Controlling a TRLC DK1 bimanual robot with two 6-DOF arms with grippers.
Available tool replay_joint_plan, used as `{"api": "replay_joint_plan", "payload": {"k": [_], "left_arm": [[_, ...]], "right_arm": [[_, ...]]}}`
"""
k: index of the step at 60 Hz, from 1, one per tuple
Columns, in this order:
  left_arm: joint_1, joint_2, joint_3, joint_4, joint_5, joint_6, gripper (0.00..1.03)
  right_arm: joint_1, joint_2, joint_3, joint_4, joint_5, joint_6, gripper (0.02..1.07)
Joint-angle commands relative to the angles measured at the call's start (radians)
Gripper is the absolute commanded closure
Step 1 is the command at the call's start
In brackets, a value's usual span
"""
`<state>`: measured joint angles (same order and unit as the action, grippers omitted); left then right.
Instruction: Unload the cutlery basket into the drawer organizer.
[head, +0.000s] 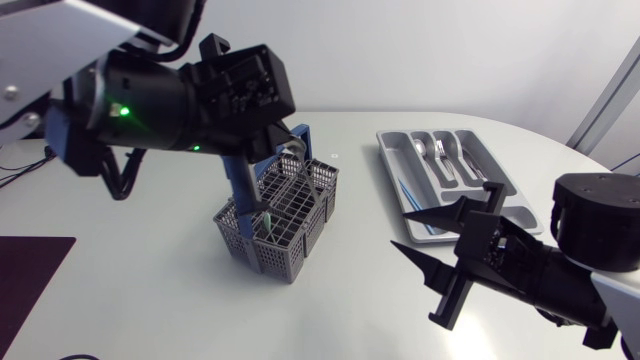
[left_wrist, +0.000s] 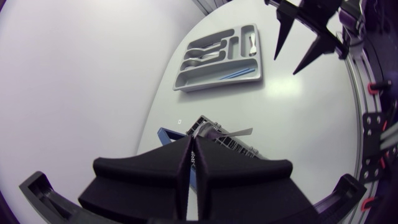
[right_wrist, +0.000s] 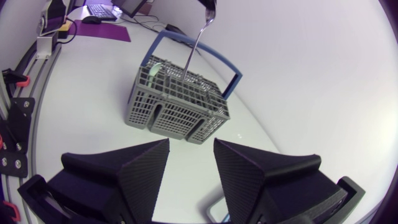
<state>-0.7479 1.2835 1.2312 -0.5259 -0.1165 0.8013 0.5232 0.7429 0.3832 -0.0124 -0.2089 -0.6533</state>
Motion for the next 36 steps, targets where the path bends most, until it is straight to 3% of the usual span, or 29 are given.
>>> {"api": "replay_joint_plan", "payload": {"k": [1,15,22,36], "left_arm": [[-0.015,0.076,0.077,-0.005,-0.003,-0.185,1.0],[-0.047,0.22,0.226,-0.04,0.014,-0.422,1.0],[-0.047,0.298,0.329,-0.112,0.097,-0.551,1.0],[-0.054,0.356,0.416,-0.125,0.186,-0.711,1.0]], "right_arm": [[0.014,-0.017,-0.014,0.045,0.036,0.041,0.53],[0.031,0.0,-0.014,0.178,0.149,0.066,0.53],[0.061,0.023,-0.012,0.239,0.213,0.06,0.53],[0.112,0.131,0.013,0.365,0.321,0.047,0.53]]}}
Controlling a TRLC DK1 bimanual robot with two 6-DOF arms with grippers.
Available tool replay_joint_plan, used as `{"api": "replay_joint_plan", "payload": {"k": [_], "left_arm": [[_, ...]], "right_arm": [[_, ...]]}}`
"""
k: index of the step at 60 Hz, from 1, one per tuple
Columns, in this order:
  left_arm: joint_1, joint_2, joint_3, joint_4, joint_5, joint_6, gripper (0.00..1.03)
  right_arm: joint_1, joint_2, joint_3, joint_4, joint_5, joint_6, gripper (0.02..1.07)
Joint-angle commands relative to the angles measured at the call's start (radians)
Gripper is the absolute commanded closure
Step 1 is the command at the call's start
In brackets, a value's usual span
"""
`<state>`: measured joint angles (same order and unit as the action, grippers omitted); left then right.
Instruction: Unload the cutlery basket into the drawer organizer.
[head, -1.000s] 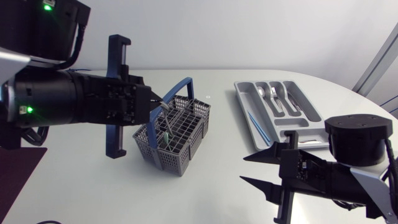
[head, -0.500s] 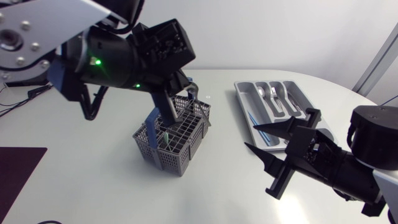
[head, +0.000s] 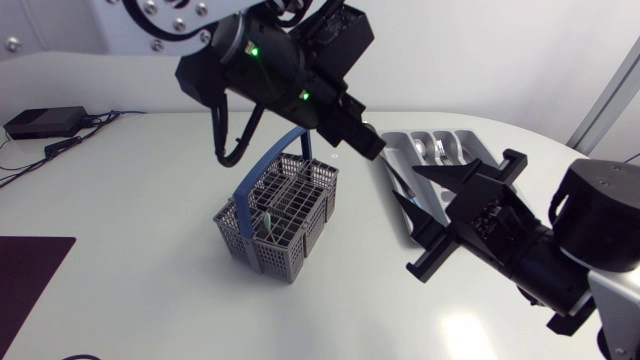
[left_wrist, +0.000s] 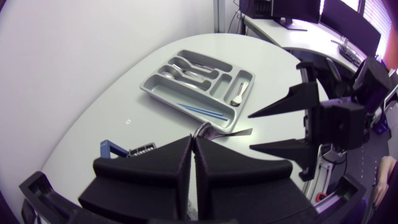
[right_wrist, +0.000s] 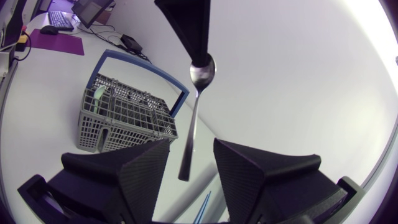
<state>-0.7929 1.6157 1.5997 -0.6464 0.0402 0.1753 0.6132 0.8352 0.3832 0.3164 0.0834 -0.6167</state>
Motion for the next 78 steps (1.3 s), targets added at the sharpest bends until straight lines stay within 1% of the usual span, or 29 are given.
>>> {"api": "replay_joint_plan", "payload": {"k": [1,8,12,15,24,35,40,45,55,73,75,78], "left_arm": [[-0.009,0.026,0.051,-0.004,0.032,-0.091,1.0],[-0.011,0.047,0.055,-0.009,0.058,-0.14,1.0],[-0.011,0.05,0.052,-0.009,0.067,-0.154,1.0],[-0.011,0.052,0.048,-0.009,0.073,-0.158,1.0],[-0.006,0.053,0.034,-0.009,0.078,-0.169,1.0],[-0.006,0.052,0.022,-0.009,0.078,-0.168,1.0],[-0.006,0.05,0.011,-0.007,0.078,-0.166,1.0],[-0.006,0.05,0.003,-0.006,0.078,-0.168,1.0],[-0.006,0.042,-0.018,0.004,0.078,-0.163,1.0],[-0.003,0.041,-0.027,0.016,0.086,-0.161,1.0],[-0.002,0.039,-0.024,0.016,0.093,-0.161,0.96],[0.001,0.038,-0.02,0.017,0.104,-0.161,0.8]], "right_arm": [[0.025,0.044,0.014,0.044,0.036,0.011,0.53],[0.051,0.077,0.02,0.107,0.098,-0.008,0.54],[0.062,0.093,0.025,0.141,0.127,-0.023,0.59],[0.063,0.107,0.029,0.158,0.139,-0.029,0.62],[0.065,0.139,0.045,0.181,0.157,-0.037,0.63],[0.063,0.147,0.054,0.182,0.161,-0.035,0.8],[0.063,0.15,0.056,0.182,0.161,-0.032,0.85],[0.06,0.15,0.057,0.182,0.161,-0.032,0.93],[0.06,0.156,0.059,0.182,0.159,-0.028,1.01],[0.059,0.165,0.062,0.167,0.153,-0.026,1.02],[0.059,0.165,0.062,0.165,0.151,-0.026,1.02],[0.059,0.162,0.06,0.164,0.15,-0.026,1.02]]}}
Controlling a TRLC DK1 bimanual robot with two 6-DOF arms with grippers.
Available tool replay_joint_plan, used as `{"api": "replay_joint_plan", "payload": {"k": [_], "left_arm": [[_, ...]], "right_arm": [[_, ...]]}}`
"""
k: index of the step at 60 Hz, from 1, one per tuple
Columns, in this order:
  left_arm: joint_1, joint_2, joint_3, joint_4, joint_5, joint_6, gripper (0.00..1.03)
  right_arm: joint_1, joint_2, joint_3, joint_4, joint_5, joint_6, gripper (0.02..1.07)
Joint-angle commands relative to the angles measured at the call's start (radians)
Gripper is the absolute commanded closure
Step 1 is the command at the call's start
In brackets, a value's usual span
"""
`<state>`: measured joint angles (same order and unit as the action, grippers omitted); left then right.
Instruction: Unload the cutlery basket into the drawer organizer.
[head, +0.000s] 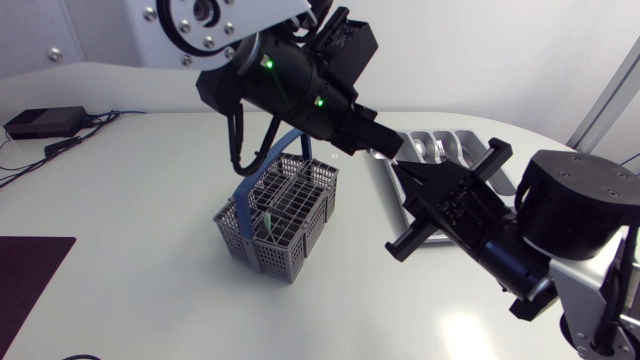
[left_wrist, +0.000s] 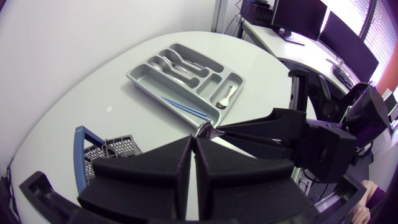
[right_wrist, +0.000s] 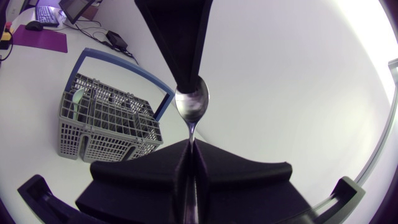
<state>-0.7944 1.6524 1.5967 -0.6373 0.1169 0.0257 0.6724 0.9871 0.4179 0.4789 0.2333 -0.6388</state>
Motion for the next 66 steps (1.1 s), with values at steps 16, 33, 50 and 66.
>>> {"api": "replay_joint_plan", "payload": {"k": [16,33,50,66], "left_arm": [[0.057,-0.051,0.028,0.03,0.023,0.01,0.06],[0.152,-0.097,0.055,-0.027,0.013,0.102,0.05],[0.176,-0.129,-0.046,-0.064,-0.063,0.2,0.05],[0.198,-0.171,-0.133,-0.087,-0.066,0.249,0.05]], "right_arm": [[-0.036,-0.034,0.007,-0.062,-0.081,-0.001,1.02],[-0.358,-0.127,-0.005,-0.237,-0.486,0.016,1.02],[-0.737,-0.001,0.055,-0.373,-0.914,-0.153,1.02],[-0.958,0.334,0.237,-0.579,-1.086,-0.478,1.02]]}}
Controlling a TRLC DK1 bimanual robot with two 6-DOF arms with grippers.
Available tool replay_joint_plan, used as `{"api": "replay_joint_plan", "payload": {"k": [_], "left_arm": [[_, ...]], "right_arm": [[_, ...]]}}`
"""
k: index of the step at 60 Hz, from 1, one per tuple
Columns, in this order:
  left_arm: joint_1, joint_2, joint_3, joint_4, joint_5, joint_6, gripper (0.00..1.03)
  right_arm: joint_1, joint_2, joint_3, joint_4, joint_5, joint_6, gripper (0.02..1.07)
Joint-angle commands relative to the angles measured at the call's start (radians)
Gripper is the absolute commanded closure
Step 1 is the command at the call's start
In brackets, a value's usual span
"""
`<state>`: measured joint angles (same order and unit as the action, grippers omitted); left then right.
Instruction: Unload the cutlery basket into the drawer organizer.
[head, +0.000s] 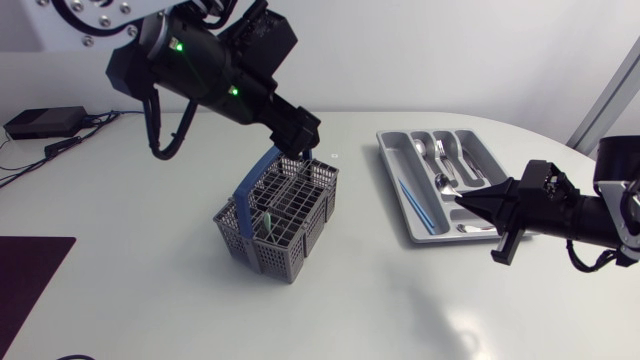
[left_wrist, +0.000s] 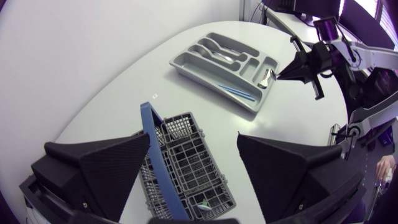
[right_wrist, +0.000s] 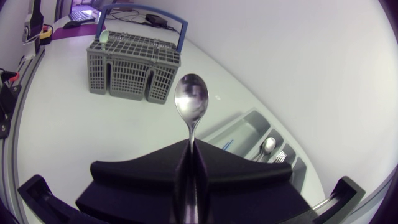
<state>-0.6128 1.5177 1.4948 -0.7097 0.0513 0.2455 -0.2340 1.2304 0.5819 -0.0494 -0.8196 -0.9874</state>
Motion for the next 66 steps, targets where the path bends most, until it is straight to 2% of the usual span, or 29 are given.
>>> {"api": "replay_joint_plan", "payload": {"k": [1,10,22,50,61,64,66], "left_arm": [[0.018,-0.039,-0.036,-0.019,-0.001,0.034,0.05],[0.022,-0.056,-0.059,-0.045,-0.001,0.058,0.05],[-0.007,-0.063,-0.097,-0.085,-0.025,0.094,0.05],[-0.071,-0.143,-0.265,-0.085,-0.054,0.123,0.05],[-0.091,-0.162,-0.304,-0.08,-0.082,0.135,0.06],[-0.102,-0.166,-0.314,-0.08,-0.102,0.136,0.06],[-0.105,-0.168,-0.317,-0.079,-0.103,0.136,0.06]], "right_arm": [[-0.065,0.11,0.091,-0.073,-0.042,-0.146,1.02],[-0.136,0.247,0.226,-0.247,-0.05,-0.333,1.02],[-0.171,0.434,0.409,-0.445,0.027,-0.542,1.02],[-0.157,0.65,0.51,-0.48,0.246,-0.705,1.02],[-0.157,0.679,0.527,-0.438,0.283,-0.711,1.01],[-0.157,0.681,0.53,-0.435,0.292,-0.711,0.99],[-0.156,0.681,0.53,-0.435,0.298,-0.711,0.9]]}}
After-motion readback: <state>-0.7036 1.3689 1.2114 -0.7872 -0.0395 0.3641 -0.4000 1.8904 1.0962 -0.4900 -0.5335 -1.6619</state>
